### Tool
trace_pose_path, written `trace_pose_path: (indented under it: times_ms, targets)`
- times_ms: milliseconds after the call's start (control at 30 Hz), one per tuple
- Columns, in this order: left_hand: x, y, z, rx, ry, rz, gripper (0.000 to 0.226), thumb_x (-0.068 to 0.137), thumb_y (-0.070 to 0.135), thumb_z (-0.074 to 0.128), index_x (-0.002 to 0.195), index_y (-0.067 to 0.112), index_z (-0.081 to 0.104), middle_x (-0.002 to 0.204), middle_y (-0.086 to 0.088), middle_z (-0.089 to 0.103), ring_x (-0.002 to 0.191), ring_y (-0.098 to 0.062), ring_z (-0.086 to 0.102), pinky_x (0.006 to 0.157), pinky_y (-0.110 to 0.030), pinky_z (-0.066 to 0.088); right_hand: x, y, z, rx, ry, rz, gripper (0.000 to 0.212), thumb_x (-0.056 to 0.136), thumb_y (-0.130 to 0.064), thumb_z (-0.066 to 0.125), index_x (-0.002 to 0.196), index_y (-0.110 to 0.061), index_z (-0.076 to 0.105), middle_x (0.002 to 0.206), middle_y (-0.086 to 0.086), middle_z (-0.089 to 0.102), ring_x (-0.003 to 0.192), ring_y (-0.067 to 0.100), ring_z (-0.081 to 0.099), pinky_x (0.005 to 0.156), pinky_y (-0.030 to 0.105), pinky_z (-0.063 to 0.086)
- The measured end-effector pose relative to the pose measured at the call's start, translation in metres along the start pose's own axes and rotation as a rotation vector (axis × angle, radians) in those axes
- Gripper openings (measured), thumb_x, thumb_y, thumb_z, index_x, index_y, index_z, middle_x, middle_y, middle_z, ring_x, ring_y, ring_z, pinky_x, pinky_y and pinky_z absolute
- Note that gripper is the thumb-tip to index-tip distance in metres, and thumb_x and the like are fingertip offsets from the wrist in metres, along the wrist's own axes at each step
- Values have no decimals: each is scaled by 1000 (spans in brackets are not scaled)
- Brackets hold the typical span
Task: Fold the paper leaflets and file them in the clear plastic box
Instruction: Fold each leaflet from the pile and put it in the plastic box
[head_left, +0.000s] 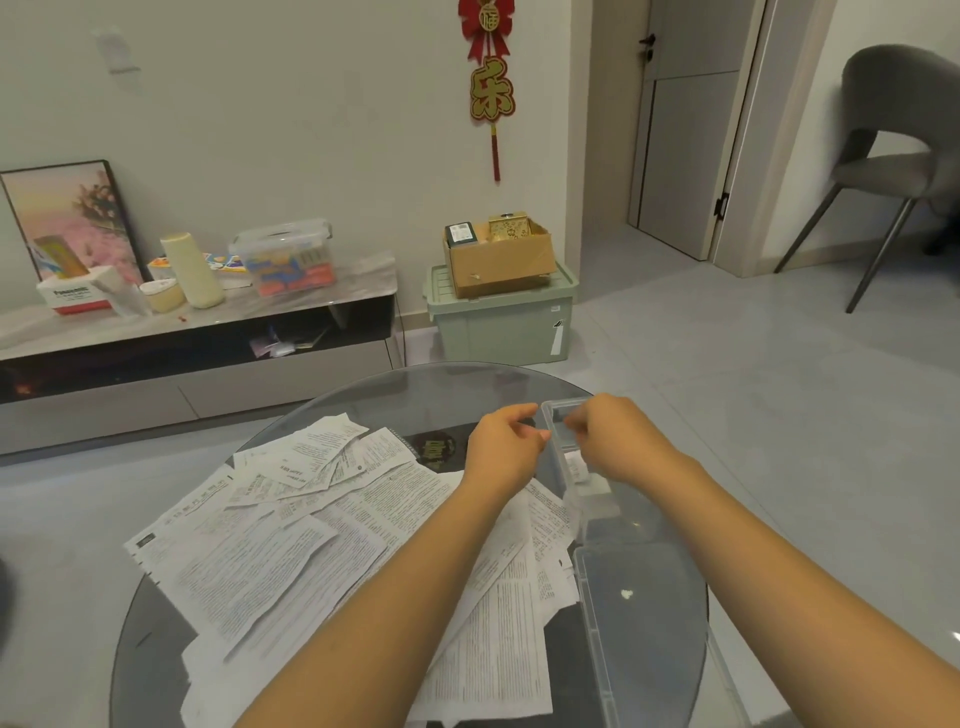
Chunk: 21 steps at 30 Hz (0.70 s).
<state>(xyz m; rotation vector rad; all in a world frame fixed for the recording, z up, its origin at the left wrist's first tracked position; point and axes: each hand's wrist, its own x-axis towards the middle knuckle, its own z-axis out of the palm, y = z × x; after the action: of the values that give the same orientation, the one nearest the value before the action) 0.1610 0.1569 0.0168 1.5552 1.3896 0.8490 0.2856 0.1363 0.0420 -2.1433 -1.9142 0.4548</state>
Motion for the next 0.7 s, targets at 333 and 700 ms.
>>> trace_pose_path:
  times_ms: [333,700]
  targets:
    - [-87,-15,-37,384,43,43,42,89,26,63,131,23,55,123,2,61,103,-11,58,89,-23,44,-73,-19,27,212,78,-287,31,94,-18,54,125,-19,60,121,-2,61,104,11,58,85,14,36]
    - [-115,-79,-63,848,-128,11,51,85,42,62,128,21,46,131,1,47,122,-20,42,100,-33,39,-65,-34,82,-11,-149,-410,43,85,-27,65,128,-28,57,128,-6,57,117,12,50,97,28,42]
